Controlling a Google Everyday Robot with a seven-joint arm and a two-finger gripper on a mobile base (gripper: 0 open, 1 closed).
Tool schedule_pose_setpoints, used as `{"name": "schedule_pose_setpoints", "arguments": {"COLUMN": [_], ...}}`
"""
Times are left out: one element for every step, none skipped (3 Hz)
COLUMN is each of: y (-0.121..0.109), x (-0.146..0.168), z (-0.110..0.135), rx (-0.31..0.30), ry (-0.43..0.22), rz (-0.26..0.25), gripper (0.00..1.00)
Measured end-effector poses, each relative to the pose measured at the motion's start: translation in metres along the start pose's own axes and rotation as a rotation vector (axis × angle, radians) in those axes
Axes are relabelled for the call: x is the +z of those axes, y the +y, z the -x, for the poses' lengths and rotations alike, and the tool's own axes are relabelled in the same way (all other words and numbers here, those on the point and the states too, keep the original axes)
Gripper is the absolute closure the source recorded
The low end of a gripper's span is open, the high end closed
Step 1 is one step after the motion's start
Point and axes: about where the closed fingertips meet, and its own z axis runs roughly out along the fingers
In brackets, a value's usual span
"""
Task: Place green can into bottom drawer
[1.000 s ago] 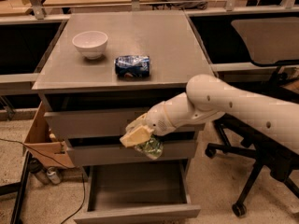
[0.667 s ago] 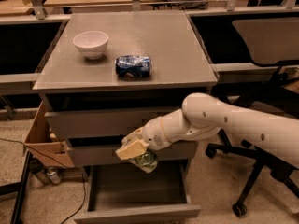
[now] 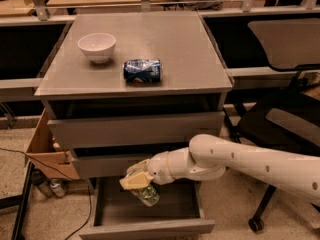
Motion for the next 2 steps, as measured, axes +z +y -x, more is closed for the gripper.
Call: {"name": "schedule_pose_setpoints", "arguments": {"y": [-0.02,-0.053], "x": [0.024,0.055], "z": [-0.031,-0.078], "rx": [0.067,0.177], "ry": [-0.067,-0.153], "rz": [-0.006,-0.016], "gripper": [1.0,1.0]}}
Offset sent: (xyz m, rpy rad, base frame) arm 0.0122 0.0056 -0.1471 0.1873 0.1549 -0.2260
